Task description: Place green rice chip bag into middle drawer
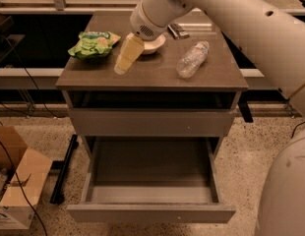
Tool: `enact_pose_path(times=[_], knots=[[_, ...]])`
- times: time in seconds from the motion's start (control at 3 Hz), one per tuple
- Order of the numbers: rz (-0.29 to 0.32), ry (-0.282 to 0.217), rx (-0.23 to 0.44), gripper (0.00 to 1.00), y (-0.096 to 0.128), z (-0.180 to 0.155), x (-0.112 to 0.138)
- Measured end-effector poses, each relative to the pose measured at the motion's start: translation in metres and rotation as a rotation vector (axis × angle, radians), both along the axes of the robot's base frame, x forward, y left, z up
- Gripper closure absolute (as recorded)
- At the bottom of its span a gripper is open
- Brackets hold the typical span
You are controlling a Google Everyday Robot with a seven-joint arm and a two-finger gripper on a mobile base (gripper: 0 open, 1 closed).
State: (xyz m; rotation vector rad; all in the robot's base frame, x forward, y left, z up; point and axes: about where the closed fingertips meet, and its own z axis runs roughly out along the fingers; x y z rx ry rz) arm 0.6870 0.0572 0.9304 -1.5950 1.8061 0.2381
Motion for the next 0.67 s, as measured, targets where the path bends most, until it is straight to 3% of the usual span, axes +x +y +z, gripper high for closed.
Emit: enact_pose_path(times=[0.67], knots=[[0.045, -0.030, 0.101, 0.00, 0.047, -0.021, 0.040]])
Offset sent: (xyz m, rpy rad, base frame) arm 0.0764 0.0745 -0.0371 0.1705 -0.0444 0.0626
